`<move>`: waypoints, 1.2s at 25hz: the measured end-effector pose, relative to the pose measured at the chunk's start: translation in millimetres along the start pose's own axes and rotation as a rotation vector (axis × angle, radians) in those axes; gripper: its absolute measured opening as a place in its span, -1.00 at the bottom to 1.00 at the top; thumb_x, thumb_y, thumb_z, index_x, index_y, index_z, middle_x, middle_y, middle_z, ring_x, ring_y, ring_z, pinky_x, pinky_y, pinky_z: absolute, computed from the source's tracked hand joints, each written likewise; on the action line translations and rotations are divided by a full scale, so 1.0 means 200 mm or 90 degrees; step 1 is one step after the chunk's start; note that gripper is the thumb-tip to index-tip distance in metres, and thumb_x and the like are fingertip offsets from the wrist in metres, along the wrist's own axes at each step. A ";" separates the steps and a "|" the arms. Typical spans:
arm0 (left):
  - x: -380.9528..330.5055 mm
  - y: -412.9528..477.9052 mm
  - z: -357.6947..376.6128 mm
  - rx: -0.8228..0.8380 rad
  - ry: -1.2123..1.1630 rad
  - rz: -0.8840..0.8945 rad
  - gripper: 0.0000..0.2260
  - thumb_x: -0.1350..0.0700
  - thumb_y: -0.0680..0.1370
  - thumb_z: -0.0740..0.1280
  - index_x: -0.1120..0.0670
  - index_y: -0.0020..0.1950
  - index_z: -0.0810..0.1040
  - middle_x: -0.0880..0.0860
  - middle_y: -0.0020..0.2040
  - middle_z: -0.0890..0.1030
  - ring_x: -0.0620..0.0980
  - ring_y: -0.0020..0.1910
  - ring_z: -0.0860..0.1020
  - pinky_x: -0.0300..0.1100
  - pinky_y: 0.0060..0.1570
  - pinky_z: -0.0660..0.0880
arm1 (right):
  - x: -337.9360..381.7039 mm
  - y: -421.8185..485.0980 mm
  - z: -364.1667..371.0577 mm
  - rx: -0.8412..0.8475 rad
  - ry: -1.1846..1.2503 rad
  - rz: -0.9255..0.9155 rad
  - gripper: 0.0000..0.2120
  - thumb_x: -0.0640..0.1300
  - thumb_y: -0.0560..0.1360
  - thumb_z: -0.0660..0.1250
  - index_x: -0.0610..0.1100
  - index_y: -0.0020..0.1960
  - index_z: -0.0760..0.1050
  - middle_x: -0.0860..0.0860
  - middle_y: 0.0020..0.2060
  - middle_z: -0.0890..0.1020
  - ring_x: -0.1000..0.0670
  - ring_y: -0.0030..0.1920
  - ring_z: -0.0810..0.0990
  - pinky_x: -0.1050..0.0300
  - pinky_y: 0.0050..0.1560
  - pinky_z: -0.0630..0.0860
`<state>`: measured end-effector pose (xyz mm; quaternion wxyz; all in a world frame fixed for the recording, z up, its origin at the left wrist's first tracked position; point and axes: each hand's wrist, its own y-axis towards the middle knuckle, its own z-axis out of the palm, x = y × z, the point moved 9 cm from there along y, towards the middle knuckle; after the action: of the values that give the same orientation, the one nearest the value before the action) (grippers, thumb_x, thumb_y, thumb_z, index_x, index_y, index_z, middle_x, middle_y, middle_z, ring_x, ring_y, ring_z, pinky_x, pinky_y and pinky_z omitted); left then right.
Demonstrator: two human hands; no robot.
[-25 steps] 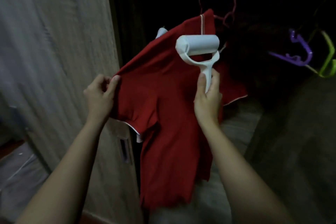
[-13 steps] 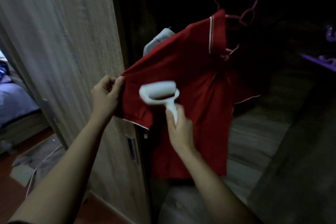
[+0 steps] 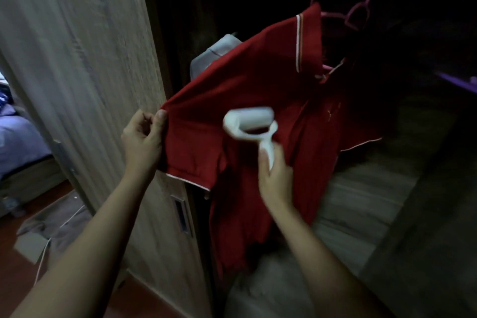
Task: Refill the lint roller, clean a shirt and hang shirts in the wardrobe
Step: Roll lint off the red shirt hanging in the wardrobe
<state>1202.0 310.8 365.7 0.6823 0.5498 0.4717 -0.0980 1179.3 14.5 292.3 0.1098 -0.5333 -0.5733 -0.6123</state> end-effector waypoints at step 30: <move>0.00 -0.02 0.02 -0.006 -0.033 0.002 -0.67 -0.14 0.51 0.27 -0.06 -0.38 0.30 -0.06 -0.46 0.31 -0.15 -0.44 0.26 -0.23 -0.43 0.22 | -0.43 -0.14 0.16 0.067 0.056 0.187 -0.68 -0.05 0.56 0.20 -0.05 0.31 0.39 0.02 -0.05 0.60 0.07 -0.12 0.56 0.28 -0.13 0.36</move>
<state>1201.6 307.1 363.1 0.6968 0.5448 0.4537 -0.1089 1210.7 8.3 201.3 0.2508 -0.5775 -0.5149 -0.5818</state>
